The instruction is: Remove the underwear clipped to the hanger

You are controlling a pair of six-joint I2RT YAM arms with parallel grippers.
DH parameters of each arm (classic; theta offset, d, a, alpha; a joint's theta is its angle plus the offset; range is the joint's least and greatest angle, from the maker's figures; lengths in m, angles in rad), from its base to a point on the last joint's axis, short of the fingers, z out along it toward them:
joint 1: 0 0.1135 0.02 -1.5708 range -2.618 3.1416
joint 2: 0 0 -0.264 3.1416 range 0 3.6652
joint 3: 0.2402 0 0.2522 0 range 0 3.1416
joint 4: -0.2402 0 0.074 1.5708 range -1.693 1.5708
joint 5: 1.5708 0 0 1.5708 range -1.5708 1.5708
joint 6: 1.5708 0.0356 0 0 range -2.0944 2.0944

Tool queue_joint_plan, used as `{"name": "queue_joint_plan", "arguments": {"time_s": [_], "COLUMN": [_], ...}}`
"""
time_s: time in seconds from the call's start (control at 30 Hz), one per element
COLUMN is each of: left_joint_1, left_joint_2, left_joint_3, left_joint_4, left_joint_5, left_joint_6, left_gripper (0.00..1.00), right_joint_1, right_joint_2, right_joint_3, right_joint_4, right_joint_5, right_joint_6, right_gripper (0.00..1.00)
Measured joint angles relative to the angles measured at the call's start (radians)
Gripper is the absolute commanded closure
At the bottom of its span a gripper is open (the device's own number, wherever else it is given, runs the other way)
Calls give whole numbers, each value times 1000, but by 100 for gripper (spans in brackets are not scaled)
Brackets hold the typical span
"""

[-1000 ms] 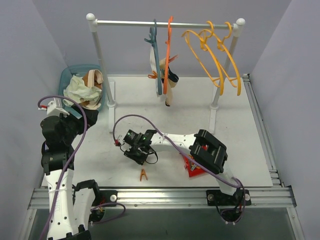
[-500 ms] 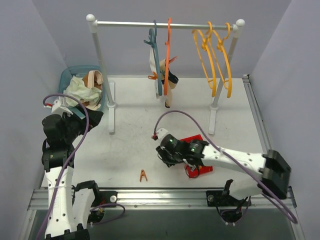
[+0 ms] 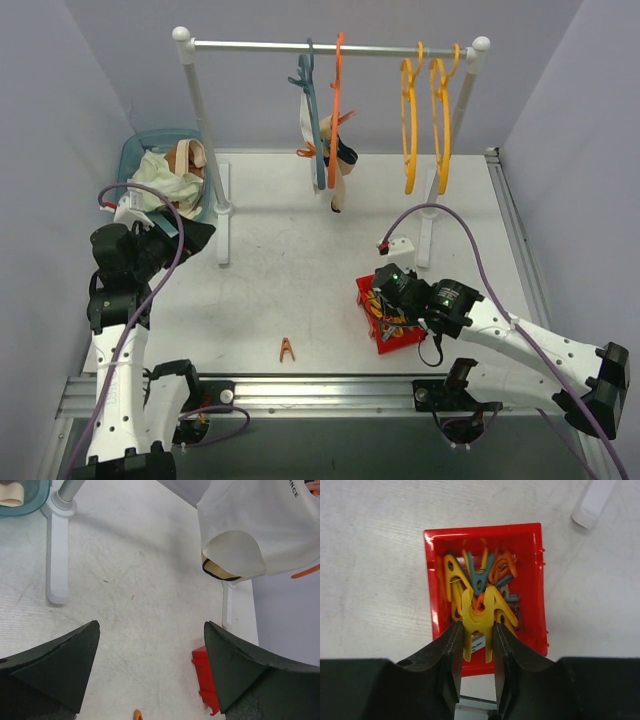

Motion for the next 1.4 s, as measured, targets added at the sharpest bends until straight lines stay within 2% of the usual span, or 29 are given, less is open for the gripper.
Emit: {"name": "queue_joint_plan", "arguments": {"time_s": [0.03, 0.07, 0.1, 0.13, 0.2, 0.3, 0.4, 0.5, 0.67, 0.8, 0.93, 1.27, 1.4], "left_joint_1": [-5, -10, -12, -14, -16, -17, -18, -19, -22, -23, -23, -24, -24], "left_joint_2": [2, 5, 8, 11, 15, 18, 18, 18, 15, -2, -18, -34, -35], "left_joint_3": [0, 0, 0, 0, 0, 0, 0, -2, -2, -2, -2, -8, -19], "left_joint_4": [0, 0, 0, 0, 0, 0, 0, 0, -1, -5, -13, -20, -24], "left_joint_5": [2, 4, 6, 8, 11, 17, 22, 25, 25, 24, 24, 24, 24], "left_joint_6": [2, 3, 5, 6, 7, 8, 10, 11, 16, 29, 35, 38, 38], "left_gripper": [6, 6, 6, 6, 6, 6, 6, 6, 6, 6, 6, 6, 6], "right_joint_1": [-13, -23, -26, -26, -26, -23, -10, 70, 208, 266, 298, 340, 349], "right_joint_2": [9, 19, 29, 39, 53, 60, 64, 121, 400, 600, 734, 917, 948], "right_joint_3": [-3, -5, -5, -5, -5, -5, -3, 31, 176, 279, 378, 543, 542], "right_joint_4": [-13, -26, -37, -44, -49, -45, -16, 30, 140, 182, 187, 129, 87], "right_joint_5": [8, 16, 22, 25, 29, 12, -36, -97, -145, -145, -139, -127, -130], "right_joint_6": [9, 18, 24, 28, 30, 17, 0, -7, 20, 82, 145, 267, 307], "right_gripper": [89, 77, 55, 46, 33, 24, 21, 21, 22, 23, 25, 28, 37]}}
